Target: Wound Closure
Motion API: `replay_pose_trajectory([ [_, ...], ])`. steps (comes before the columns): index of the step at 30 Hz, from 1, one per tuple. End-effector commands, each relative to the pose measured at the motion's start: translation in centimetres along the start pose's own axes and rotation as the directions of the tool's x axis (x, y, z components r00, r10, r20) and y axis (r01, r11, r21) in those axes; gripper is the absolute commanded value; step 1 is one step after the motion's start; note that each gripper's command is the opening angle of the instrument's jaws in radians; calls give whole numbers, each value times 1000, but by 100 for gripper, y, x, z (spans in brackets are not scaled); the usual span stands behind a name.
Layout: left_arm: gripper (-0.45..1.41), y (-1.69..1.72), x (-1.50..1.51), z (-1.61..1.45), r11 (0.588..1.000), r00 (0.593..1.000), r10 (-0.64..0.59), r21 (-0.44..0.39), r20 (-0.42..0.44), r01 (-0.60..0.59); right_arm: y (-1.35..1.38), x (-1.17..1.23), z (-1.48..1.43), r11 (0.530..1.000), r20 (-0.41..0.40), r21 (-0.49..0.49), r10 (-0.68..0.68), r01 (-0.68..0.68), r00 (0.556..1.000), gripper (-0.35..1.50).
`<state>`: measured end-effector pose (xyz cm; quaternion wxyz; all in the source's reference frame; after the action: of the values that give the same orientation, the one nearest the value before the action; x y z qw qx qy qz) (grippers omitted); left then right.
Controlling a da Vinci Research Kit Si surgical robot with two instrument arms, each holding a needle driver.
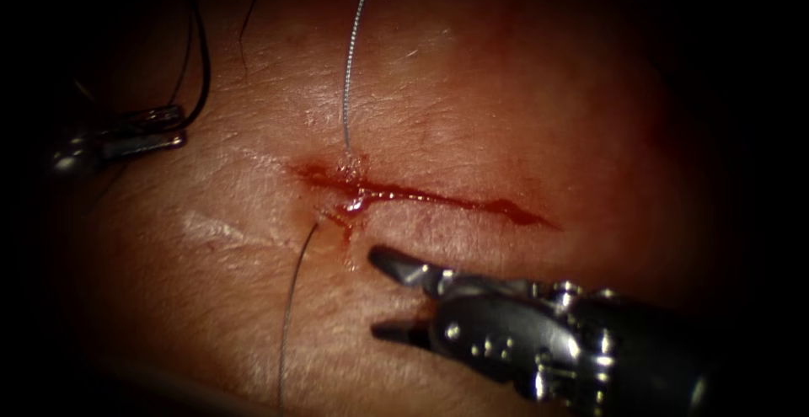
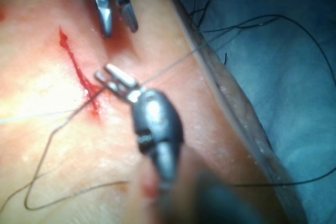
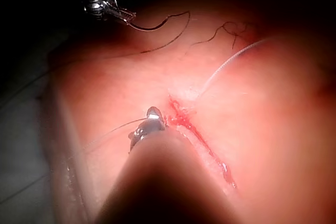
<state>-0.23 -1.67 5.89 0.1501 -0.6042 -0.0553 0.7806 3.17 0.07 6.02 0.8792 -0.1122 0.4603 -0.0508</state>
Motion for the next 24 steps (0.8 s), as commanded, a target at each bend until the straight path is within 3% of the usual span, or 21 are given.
replay_pose_trajectory([
  [1, -45, 8, -8, 0, 1000, 1000, -3, -2, 2, 3, -3, -5, 28, 1000, -12, 2, -11, 11, 1000, 138],
  [6, -45, 8, -8, 0, 1000, 1000, -3, -2, 2, 3, -12, -27, 72, 998, 6, 15, -63, 63, 998, 138],
  [11, -45, 8, -8, 0, 1000, 1000, -3, -2, 2, 3, -17, -37, 95, 995, 24, 27, -93, 93, 995, 138],
  [24, -45, 9, -7, -1, 1000, 1000, -4, -2, 2, 4, -7, -29, 132, 994, 19, 29, -109, 108, 994, 131],
])
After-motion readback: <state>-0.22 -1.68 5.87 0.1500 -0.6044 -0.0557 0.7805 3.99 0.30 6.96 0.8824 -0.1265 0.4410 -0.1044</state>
